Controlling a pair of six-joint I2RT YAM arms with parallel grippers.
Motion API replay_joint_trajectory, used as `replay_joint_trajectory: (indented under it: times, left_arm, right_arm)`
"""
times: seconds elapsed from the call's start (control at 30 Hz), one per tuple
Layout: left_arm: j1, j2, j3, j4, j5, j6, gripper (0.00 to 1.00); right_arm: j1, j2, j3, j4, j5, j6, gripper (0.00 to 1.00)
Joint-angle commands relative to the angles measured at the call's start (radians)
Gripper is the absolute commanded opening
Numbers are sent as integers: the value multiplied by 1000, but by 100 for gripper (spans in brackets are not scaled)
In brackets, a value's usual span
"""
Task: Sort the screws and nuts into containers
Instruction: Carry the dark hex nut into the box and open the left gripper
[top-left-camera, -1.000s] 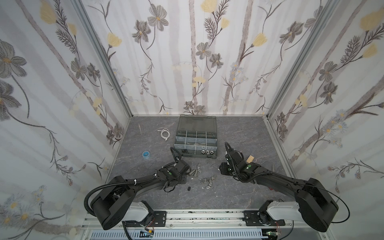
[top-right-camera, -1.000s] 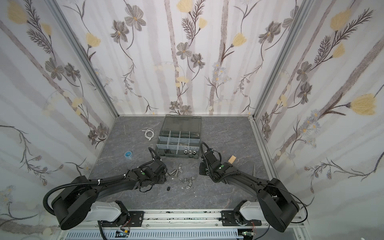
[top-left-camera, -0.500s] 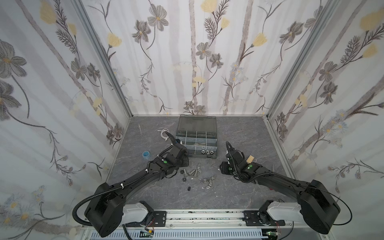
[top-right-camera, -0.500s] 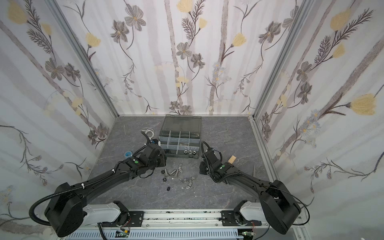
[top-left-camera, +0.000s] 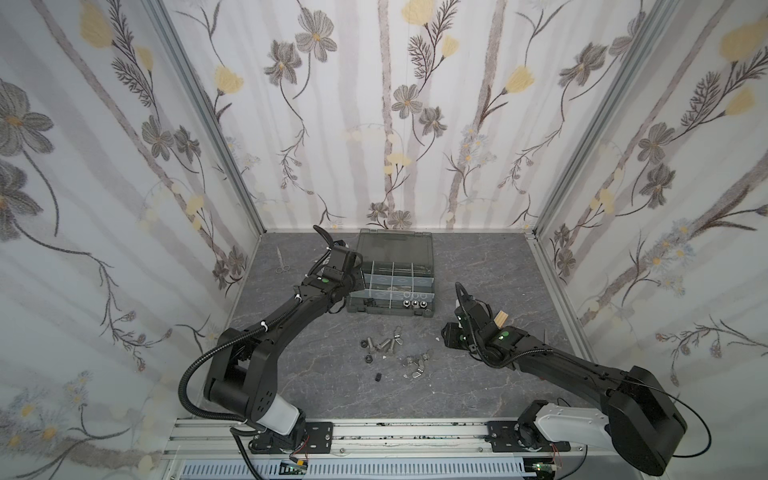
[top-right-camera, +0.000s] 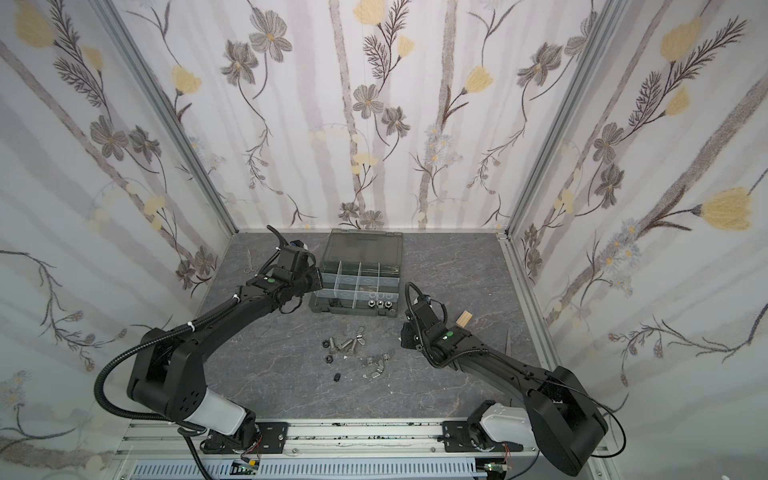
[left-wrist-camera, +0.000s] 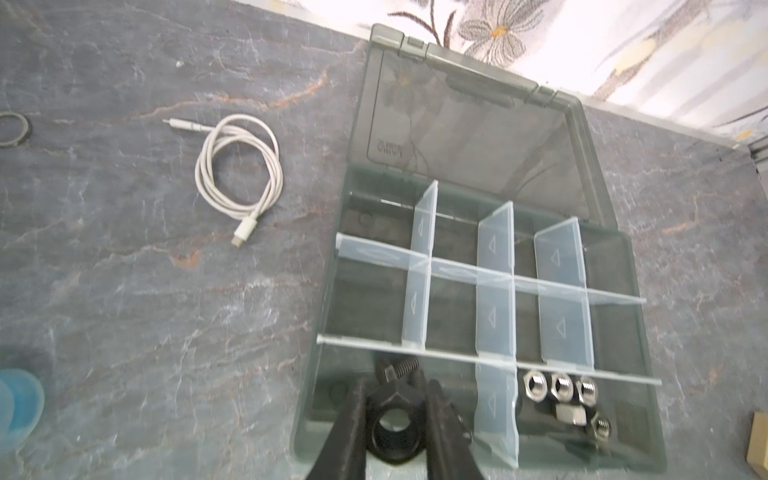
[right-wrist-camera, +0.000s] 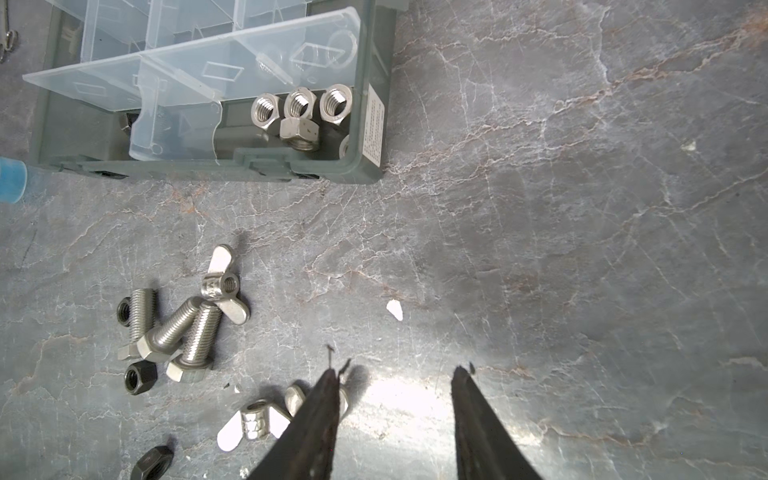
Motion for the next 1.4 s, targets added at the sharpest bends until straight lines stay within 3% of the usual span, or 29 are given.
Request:
replay_joint_trajectory:
  times: [0.0, 0.2, 0.5, 0.63, 0.83, 1.37]
  left_arm:
    - [31, 75, 60, 23, 44, 43, 21]
    - [52, 194, 130, 24, 77, 51, 21]
    - [52, 258, 146, 26, 94, 48, 23]
    - [51, 266, 147, 30, 98, 40, 32]
    - [52, 256, 147, 30, 101, 24, 47]
    - [51, 91, 26, 36, 125, -8, 52]
  right_arm:
    - [0, -8, -6, 5, 14, 15, 45]
    - [-1, -53, -26, -10, 34, 36, 45]
    - [-1, -75, -47, -19, 42, 50, 45]
    - [-1, -75, -44, -19, 43, 48, 45]
    - [0, -81, -49, -20, 43, 49, 45]
    - [-1, -85, -51, -17, 42, 42, 46]
